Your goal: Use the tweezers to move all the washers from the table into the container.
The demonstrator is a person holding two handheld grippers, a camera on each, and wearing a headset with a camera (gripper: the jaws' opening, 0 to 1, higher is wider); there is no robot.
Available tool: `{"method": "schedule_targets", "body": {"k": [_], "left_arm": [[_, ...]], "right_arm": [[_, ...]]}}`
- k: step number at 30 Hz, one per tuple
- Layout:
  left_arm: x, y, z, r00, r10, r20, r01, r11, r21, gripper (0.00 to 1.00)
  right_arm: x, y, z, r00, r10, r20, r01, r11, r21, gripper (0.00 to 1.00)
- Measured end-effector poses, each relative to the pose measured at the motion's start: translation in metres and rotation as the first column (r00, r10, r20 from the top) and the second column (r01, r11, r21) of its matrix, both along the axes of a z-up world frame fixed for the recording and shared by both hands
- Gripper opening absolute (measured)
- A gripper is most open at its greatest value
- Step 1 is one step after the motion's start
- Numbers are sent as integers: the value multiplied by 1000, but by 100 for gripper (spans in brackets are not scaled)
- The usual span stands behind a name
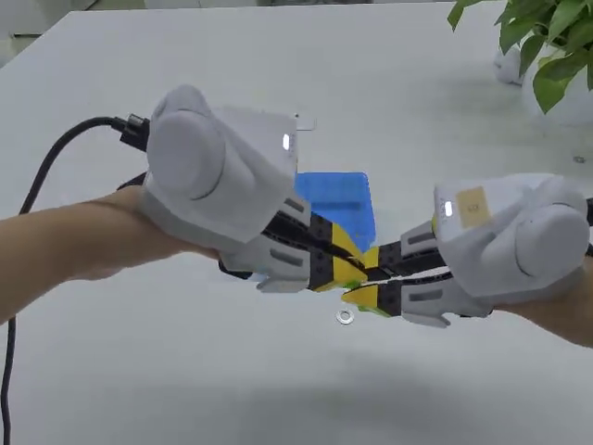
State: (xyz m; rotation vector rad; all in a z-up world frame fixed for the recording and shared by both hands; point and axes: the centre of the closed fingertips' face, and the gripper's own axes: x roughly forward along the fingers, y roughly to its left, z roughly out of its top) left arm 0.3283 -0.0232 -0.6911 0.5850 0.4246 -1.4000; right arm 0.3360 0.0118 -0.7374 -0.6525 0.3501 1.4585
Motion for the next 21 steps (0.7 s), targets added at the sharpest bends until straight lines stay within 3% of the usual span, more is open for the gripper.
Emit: {"method": "schedule_targets", "body": {"k": [8, 21], "left_arm": [[-8, 3, -13, 999, 27, -25, -26, 1000, 12, 7], [5, 7, -26, 997, 59, -40, -58, 998, 25, 7]], "right_arm": [[-8, 3, -14, 999, 5, -35, -5, 1000, 3, 11], [3, 7, -26, 998, -10, -68, 10, 1000, 7, 11]]}}
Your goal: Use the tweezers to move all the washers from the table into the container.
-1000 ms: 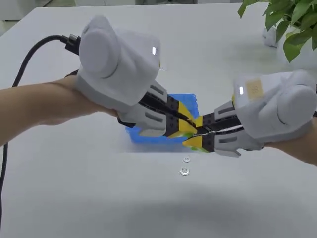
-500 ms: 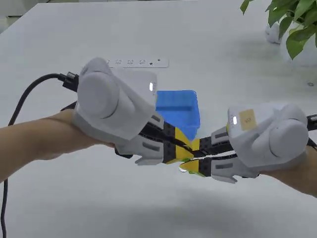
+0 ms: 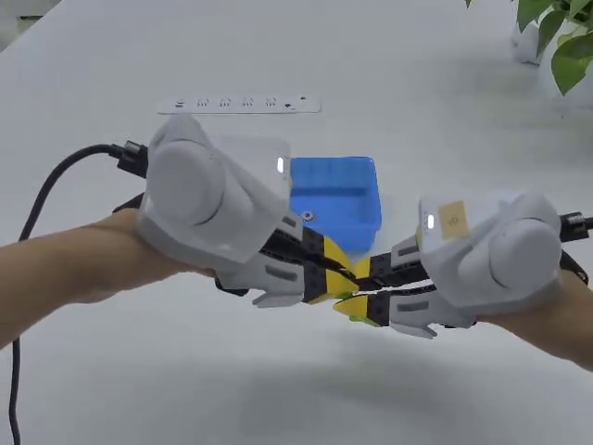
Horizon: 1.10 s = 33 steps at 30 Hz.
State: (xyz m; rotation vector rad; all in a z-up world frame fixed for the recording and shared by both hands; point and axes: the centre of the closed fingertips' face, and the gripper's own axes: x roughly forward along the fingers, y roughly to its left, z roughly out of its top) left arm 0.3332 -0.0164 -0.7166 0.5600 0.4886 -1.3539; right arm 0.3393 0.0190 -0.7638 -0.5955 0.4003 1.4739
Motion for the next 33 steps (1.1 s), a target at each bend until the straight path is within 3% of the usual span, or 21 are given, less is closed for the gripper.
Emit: {"method": "schedule_targets", "body": {"k": [26, 33], "left_arm": [[6, -4, -8, 1000, -5, -19, 5, 1000, 16, 7], [3, -1, -9, 1000, -8, -26, 9, 999, 33, 7]], "right_arm": [[3, -1, -10, 999, -15, -34, 14, 1000, -11, 9], [0, 2, -10, 1000, 15, 3, -14, 999, -37, 9]]}}
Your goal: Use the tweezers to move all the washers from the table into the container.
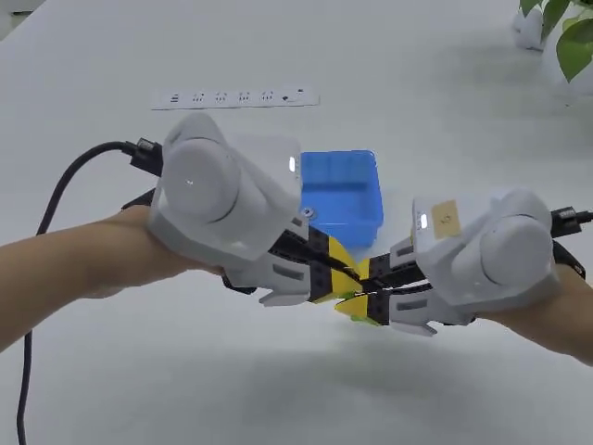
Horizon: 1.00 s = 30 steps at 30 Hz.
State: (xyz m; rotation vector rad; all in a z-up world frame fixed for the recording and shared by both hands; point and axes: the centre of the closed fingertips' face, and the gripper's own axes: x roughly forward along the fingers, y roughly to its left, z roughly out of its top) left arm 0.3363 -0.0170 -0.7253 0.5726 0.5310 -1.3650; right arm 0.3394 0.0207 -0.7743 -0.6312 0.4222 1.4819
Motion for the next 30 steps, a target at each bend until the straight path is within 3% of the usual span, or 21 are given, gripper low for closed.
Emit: {"method": "schedule_targets", "body": {"k": [11, 14, 23, 30], "left_arm": [[-4, 8, 19, 1000, 5, 18, -5, 1000, -6, 7], [-2, 10, 25, 1000, 25, 9, -25, 1000, -11, 7], [4, 16, 46, 999, 9, 52, -9, 1000, -4, 7], [22, 20, 67, 995, 0, 104, 1, 1000, -12, 7]], "right_arm": [[-1, 5, 19, 1000, 6, 11, -6, 1000, 18, 9], [1, 7, 26, 1000, 2, 14, -2, 1000, 22, 9], [9, 14, 46, 998, 19, 56, -21, 999, 30, 9], [30, 20, 68, 995, -1, 100, -5, 998, 57, 9]]}}
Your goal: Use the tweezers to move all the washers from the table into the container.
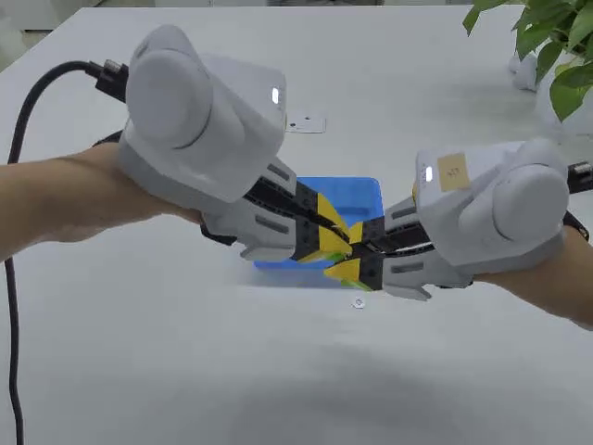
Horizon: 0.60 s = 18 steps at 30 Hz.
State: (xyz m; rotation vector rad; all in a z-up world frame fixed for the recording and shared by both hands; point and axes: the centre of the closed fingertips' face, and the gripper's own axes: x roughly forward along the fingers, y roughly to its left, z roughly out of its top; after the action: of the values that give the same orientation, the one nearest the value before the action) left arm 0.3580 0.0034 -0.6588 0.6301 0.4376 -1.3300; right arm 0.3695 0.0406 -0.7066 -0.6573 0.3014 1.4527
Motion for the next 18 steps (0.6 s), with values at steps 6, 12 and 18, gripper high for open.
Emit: {"method": "schedule_targets", "body": {"k": [6, 12, 18], "left_arm": [[19, 5, 11, 999, -6, 39, 6, 1000, 6, 7], [41, 11, 12, 998, -3, 62, 2, 1000, 14, 7], [67, 17, -1, 998, 10, 56, -11, 1000, 18, 7]], "right_arm": [[20, 8, 13, 999, -19, 39, 19, 1000, 21, 9], [42, 16, 15, 998, -29, 58, 27, 999, 22, 9], [67, 22, 1, 998, -49, 48, 48, 999, 21, 9]]}}
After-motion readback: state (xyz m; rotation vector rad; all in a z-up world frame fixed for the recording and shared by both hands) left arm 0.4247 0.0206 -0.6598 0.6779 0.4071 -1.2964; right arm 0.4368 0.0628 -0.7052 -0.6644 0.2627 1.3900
